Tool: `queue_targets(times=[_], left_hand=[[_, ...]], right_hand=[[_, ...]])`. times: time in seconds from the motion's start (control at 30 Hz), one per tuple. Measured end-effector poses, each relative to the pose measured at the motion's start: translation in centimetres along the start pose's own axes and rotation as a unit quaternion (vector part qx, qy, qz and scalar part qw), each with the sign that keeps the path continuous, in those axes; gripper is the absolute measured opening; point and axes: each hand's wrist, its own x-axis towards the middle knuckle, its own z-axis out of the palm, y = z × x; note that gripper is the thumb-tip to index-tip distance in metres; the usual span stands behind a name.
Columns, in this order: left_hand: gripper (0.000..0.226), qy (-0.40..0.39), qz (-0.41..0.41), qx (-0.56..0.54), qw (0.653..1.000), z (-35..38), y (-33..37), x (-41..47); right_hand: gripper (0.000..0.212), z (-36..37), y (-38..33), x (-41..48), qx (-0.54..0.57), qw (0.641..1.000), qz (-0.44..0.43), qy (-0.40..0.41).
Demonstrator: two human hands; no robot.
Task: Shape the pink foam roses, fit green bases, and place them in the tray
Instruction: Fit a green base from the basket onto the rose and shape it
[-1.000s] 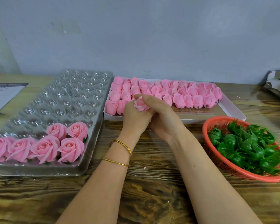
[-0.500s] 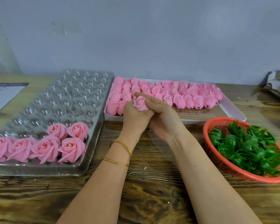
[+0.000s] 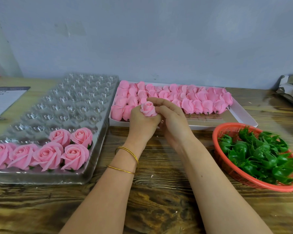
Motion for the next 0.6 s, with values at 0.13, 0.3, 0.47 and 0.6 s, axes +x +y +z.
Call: queue_targets(times=[0.13, 0.3, 0.47, 0.6], left_hand=[[0.025, -0.009, 0.011, 0.018, 1.000, -0.1, 0.2, -0.1], [0.027, -0.049, 0.016, 0.039, 0.998, -0.3, 0.1, -0.2], [0.008, -0.082, 0.013, 0.063, 0.995, 0.0, 0.6, -0.7], [0.030, -0.100, 0.031, 0.053, 0.993, -0.2, 0.8, -0.9]], right_hand=[[0.030, -0.4, -0.1, 0.1, -0.040, 0.998, -0.020, 0.037], [0.024, -1.2, -0.8, 0.2, -0.020, 0.997, -0.032, 0.063], [0.024, -1.2, -1.1, 0.1, 0.002, 0.999, -0.047, 0.007], [0.034, -1.0, -0.7, 0.0, -0.010, 0.999, -0.031, -0.008]])
